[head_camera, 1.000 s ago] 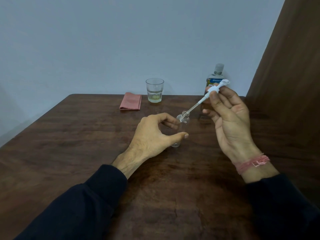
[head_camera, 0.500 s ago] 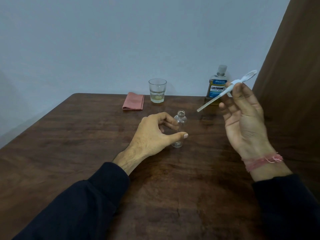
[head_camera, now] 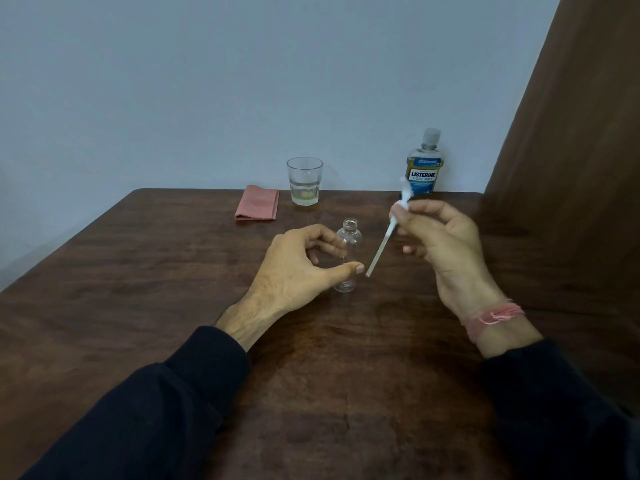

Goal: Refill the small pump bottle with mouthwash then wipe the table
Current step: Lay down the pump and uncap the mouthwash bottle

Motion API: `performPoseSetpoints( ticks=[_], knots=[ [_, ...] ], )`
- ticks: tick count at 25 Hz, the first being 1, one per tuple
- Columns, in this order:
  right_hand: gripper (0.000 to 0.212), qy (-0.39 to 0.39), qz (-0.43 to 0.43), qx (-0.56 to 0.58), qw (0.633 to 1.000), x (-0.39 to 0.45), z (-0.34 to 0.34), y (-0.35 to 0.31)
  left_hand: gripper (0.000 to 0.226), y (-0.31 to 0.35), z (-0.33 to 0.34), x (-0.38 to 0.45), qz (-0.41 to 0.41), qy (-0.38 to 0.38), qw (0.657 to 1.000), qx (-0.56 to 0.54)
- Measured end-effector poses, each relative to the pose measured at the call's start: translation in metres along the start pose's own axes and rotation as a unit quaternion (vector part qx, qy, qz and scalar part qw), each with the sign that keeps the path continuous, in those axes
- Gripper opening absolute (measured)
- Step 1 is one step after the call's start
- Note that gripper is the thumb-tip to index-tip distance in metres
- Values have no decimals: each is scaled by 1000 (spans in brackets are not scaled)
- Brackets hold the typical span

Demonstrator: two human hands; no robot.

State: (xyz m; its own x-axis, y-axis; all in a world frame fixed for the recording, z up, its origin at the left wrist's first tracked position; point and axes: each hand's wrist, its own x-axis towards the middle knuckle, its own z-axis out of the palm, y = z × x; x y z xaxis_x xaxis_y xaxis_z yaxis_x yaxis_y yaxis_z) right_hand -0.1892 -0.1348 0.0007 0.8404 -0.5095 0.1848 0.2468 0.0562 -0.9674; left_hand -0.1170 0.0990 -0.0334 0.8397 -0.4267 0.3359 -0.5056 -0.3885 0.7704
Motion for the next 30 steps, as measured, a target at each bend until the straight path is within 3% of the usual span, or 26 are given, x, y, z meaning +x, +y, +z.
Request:
performPoseSetpoints(
  ticks=[4,8,30],
  knots=[
    [33,7,-23,-227,973,0,-3,14,40,1,-1,0,-2,-5,1000,7],
    [30,-2,-50,-347,937,-3,-2,21,41,2,0,-1,-1,8,1000,5],
    [32,-5,-100,-507,856,3,9,33,38,6,-2,-3,-12,24,1000,17]
  ],
)
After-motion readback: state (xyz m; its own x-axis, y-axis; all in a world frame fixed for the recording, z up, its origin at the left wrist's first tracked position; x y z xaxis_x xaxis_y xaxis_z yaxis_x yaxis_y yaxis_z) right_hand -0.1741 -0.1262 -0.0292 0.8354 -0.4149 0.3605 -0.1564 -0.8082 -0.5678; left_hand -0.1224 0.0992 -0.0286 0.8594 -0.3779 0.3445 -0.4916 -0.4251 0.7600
